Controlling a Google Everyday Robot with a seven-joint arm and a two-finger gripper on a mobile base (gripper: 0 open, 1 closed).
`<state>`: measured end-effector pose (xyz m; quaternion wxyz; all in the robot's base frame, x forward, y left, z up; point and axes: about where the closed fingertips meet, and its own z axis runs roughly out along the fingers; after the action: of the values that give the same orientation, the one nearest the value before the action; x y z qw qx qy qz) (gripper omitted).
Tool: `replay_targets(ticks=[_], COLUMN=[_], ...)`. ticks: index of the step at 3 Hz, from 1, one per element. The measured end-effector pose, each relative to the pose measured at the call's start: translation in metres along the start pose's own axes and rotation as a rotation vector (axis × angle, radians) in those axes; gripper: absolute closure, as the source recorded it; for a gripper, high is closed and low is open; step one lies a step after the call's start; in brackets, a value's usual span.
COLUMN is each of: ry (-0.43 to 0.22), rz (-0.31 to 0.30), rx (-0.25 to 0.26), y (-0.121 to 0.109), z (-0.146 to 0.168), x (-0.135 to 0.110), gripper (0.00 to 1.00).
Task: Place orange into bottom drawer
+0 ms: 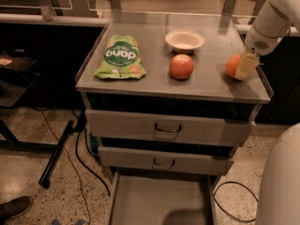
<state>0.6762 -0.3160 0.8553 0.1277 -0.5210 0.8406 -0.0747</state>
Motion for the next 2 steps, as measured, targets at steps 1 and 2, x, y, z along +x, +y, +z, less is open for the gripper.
replay_targets(ticks=[1, 2], ry=[0.0, -0.007], rz=[0.0, 0.0], rx=[0.0, 0.002], y=[0.0, 0.0012], z=[0.0, -0.0033], x=[0.0, -0.0012], gripper=[0.73, 1.0])
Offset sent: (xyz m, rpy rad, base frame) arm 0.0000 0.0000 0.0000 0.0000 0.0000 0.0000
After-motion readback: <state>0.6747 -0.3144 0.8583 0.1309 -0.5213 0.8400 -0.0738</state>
